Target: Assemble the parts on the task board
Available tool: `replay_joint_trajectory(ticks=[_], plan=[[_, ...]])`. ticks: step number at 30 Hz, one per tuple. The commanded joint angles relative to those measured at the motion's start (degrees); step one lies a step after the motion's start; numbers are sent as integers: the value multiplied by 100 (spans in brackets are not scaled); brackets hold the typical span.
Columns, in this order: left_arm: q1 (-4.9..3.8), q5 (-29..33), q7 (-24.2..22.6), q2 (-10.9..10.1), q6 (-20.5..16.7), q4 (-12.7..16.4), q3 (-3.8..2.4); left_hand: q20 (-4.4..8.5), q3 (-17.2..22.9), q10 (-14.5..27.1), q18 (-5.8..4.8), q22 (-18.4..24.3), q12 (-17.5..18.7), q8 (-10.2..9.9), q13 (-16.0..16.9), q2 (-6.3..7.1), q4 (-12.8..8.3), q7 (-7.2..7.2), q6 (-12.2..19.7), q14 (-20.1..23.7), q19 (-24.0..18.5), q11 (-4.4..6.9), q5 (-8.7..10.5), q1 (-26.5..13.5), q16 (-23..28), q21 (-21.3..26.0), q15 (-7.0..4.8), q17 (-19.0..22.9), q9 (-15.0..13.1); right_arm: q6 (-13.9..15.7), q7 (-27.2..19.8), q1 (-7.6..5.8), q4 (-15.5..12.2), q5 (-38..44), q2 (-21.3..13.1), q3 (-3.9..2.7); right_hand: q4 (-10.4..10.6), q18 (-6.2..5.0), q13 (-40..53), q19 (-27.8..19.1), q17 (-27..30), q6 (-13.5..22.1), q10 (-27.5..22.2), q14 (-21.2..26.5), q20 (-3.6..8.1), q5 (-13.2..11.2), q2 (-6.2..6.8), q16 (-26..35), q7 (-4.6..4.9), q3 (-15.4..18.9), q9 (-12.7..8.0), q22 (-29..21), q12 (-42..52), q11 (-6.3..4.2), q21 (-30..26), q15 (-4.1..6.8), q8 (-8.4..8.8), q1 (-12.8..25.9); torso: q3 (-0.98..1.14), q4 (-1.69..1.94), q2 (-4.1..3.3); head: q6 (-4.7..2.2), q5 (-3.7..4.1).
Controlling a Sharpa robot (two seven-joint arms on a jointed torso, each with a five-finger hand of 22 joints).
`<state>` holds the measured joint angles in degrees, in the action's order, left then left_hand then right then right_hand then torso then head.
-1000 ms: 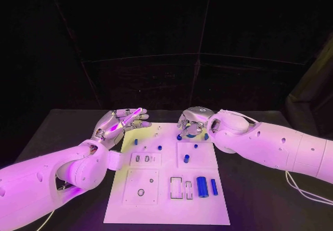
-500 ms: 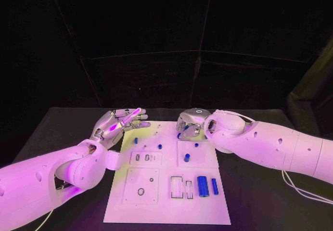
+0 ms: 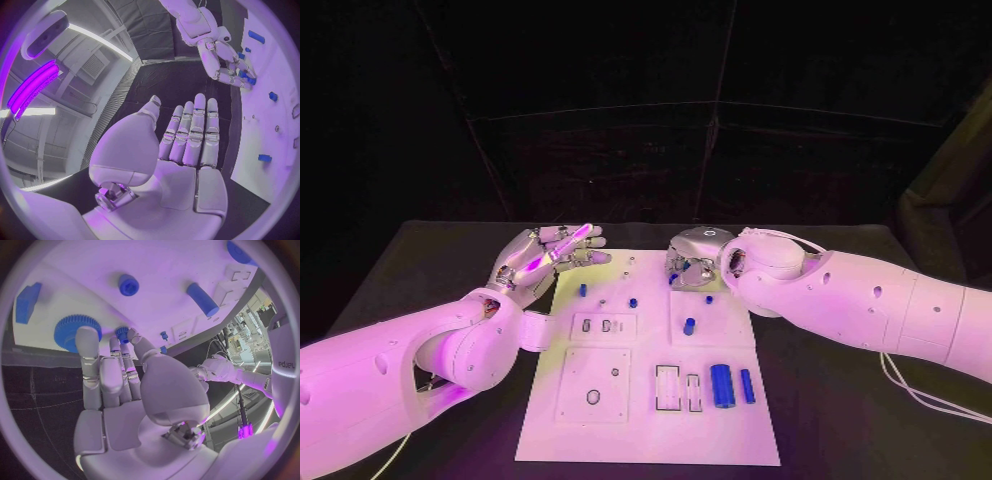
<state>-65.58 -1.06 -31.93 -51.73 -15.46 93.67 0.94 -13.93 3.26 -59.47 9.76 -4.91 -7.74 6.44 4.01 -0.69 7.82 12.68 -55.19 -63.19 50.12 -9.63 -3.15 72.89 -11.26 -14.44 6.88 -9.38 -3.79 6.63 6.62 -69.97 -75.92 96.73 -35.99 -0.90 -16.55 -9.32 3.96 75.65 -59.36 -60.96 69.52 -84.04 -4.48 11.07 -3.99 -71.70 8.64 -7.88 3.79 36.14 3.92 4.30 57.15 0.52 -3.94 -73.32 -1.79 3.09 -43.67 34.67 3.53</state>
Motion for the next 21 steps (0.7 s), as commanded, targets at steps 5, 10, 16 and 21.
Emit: replay_joint_trajectory(ticks=[5, 10, 16, 21], plan=[[-8, -42, 28, -20, 64, 5, -3, -5, -8, -9, 82, 15, 37, -34, -6, -61, -36, 55, -5, 6, 28, -35, 9, 3, 51, 45, 45, -13, 7, -203, -34, -14, 51, 12, 13, -5, 8, 83, -12, -59, -39, -119, 96, -160, -24, -118, -68, -79, -9, -406, 5, 255, -23, -1, 245, 33, 8, -12, 0, -6, -33, 1, -5], [-9, -42, 40, -24, 62, -3, -4, -7, -10, -5, 82, 20, 46, -41, -6, -67, -43, 61, -2, 6, 30, -39, 9, 7, 60, 51, 48, -15, 7, -204, -37, -14, 79, 12, 37, -4, 19, 92, -12, -118, -36, -158, 115, -143, -33, -168, 1, -109, -15, -747, 4, 391, -25, -3, 397, 32, 14, 53, 0, -4, -46, 18, -3], [-9, -42, 53, -31, 65, -13, -4, -10, -10, 0, 82, 29, 61, -52, -6, -83, -58, 67, 4, 6, 32, -45, 9, 16, 73, 63, 52, -20, 7, 309, -91, -13, 21, 25, -3, -4, 18, 113, 5, -114, -65, -270, 221, -140, -26, -264, 49, -155, -27, -1113, 17, 623, 1, -26, 598, 47, -15, 57, 2, -9, -43, 27, -8], [-9, -42, 57, -50, 67, -11, -4, -10, -10, 0, 82, 29, 61, -52, -6, -83, -58, 67, 4, 6, 32, -45, 9, 16, 73, 63, 52, -20, 7, 883, -159, -13, -141, -35, -100, -5, 33, 134, 10, -93, -77, -324, 273, -139, -17, -293, 120, -181, -33, -1361, 16, 785, -10, -37, 740, 52, -10, 61, -7, -10, -45, -2, -21]])
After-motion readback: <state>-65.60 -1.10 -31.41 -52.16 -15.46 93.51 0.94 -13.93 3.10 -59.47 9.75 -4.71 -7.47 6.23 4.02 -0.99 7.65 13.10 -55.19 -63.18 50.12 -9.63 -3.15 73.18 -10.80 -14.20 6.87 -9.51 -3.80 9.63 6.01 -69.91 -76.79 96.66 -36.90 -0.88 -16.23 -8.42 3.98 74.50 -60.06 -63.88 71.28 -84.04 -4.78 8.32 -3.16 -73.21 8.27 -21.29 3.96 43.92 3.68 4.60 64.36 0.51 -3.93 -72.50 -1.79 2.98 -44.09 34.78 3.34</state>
